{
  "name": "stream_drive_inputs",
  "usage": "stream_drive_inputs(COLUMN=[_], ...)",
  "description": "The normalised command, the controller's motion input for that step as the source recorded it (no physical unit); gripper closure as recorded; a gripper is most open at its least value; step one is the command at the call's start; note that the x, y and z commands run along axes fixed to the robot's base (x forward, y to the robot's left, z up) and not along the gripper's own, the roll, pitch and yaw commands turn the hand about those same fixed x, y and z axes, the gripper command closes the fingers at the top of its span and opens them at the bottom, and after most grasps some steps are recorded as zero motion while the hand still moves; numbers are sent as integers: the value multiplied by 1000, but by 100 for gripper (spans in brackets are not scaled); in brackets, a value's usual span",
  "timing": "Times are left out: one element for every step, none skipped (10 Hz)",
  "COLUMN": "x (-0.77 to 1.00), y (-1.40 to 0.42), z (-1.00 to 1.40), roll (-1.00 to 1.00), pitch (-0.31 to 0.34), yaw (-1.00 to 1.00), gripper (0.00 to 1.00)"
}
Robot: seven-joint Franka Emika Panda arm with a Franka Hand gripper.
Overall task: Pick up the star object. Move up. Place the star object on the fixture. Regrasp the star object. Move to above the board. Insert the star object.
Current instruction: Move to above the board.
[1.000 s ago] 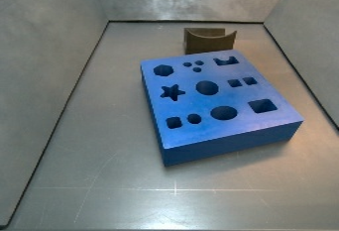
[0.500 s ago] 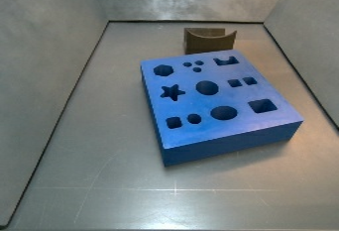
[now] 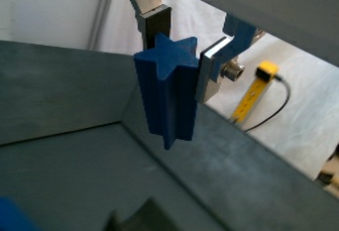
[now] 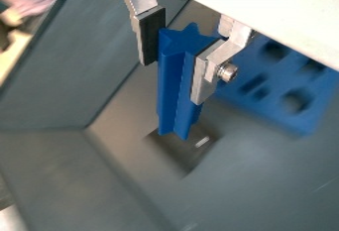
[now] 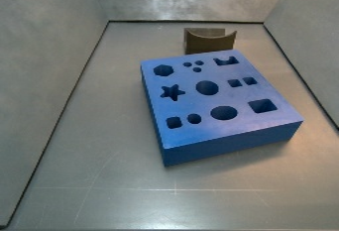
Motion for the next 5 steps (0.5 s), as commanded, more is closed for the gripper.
stream_drive_inputs(x=[-514,-530,-542,-570,-581], y=[-1000,-1000,-1000,-1000,-1000], z=[-54,-50,-50,-52,-50], roll=[-1000,-1000,-1000,-1000,-1000], pitch=[-22,-20,-20,-26,-30], yaw=[-96,-97,-96,-92,-92], gripper=[100,100,100,100,100])
